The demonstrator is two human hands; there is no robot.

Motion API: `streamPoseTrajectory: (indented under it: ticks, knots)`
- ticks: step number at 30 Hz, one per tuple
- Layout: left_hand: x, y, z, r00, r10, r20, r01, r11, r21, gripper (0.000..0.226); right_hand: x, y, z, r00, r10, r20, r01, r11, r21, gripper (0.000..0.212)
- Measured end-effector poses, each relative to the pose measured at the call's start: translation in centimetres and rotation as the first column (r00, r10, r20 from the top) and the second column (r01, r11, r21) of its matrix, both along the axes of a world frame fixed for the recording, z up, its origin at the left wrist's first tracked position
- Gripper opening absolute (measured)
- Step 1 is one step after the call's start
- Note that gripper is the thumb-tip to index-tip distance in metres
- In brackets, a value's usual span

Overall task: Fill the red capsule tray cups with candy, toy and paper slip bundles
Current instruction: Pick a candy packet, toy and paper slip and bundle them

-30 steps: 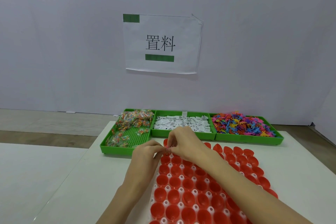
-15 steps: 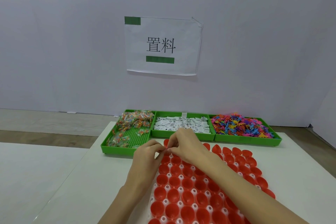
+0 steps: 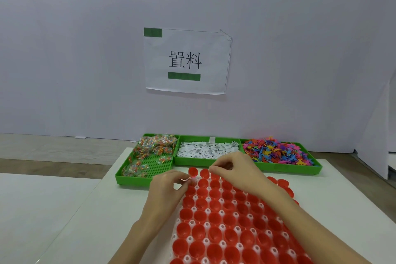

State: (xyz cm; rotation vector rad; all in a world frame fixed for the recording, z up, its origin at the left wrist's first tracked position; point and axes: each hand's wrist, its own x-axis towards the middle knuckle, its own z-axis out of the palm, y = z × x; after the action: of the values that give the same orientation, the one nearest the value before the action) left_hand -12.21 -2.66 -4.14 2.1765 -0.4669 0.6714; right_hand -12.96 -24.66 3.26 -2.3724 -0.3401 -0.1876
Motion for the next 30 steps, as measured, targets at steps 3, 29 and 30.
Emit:
streamPoseTrajectory:
  ticks: [3,29,30]
  knots:
    - [-0.2,0.3,0.1,1.0,-0.019,0.003,0.019,0.999,-0.028,0.012,-2.0,-3.1,0.7,1.0,-0.03,-0.005,0.03,0.992,0.126,0.016]
    - [9.0,3.0,2.5,0.925,0.325,-0.199,-0.209,0.868,0.45,0.017,-7.3,-10.5,-3.1,0.968,-0.209,-0.137,0.245,0.681,0.69,0.036]
    - [9.2,2.9,2.3,0.926,0.328,-0.186,-0.214,0.864,0.455,0.016,-7.4,-10.5,-3.0,0.968,-0.214,-0.132,0.245,0.691,0.68,0.036]
